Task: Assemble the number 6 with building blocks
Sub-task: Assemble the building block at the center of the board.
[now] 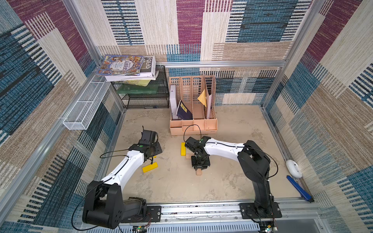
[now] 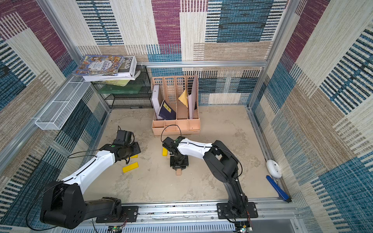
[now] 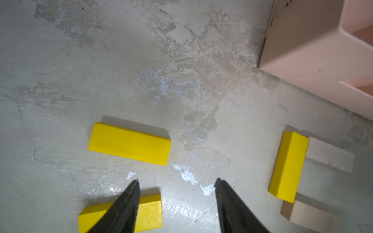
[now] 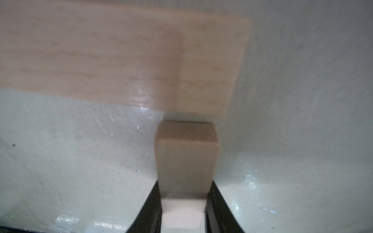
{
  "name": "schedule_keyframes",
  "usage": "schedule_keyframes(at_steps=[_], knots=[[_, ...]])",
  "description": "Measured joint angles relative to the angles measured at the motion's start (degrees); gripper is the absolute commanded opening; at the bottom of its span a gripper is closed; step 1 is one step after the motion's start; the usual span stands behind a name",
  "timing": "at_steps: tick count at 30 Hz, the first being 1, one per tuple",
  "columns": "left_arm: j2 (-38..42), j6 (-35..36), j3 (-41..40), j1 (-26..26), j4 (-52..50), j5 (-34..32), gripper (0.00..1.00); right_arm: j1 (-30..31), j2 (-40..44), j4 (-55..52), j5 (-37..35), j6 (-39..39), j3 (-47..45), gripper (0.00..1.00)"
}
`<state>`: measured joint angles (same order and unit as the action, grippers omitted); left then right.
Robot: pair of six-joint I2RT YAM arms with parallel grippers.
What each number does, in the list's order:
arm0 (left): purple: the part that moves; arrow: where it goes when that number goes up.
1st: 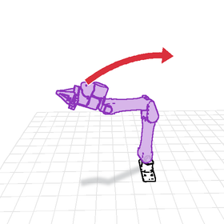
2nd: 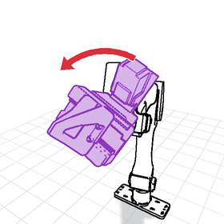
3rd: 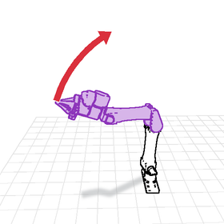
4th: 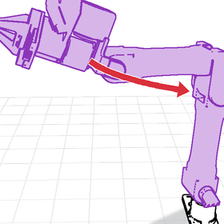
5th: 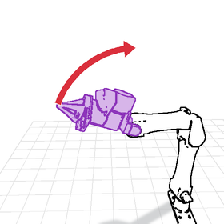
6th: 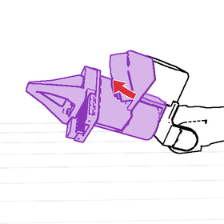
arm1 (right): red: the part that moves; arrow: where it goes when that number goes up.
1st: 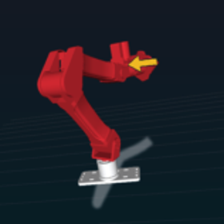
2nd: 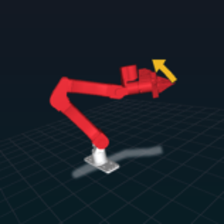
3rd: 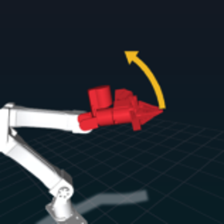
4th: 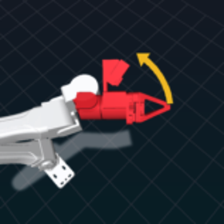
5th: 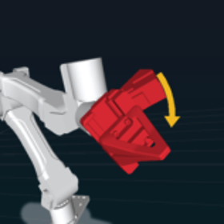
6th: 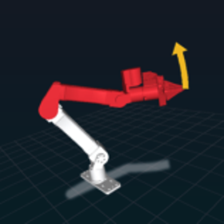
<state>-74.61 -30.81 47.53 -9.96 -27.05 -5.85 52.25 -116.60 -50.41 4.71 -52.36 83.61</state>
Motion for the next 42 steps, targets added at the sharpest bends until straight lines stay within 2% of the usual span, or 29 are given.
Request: schedule_keyframes(at_steps=[32, 35, 37, 38, 42], knots=[[0.1, 0.3, -0.8, 0.0, 0.3, 0.0, 0.64, -0.1, -1.0, -0.7, -1.1, -0.2, 1.5, 0.0], [0.1, 0.4, -1.1, 0.0, 0.4, 0.0, 0.64, -0.1, -1.1, -0.7, -1.3, -0.2, 1.6, 0.11], [0.1, 0.4, -1.1, 0.0, 0.4, 0.0, 0.64, -0.2, -1.2, -0.8, -1.2, -0.1, 1.6, 0.29], [0.1, 0.4, -1.1, 0.0, 0.4, 0.0, 0.64, -0.2, -1.3, -0.9, -1.2, -0.1, 1.6, 0.34], [0.1, 0.5, -1.4, 0.0, 0.5, 0.1, 0.64, -0.2, -1.3, -0.7, -0.6, -0.1, 1.6, 0.7]])
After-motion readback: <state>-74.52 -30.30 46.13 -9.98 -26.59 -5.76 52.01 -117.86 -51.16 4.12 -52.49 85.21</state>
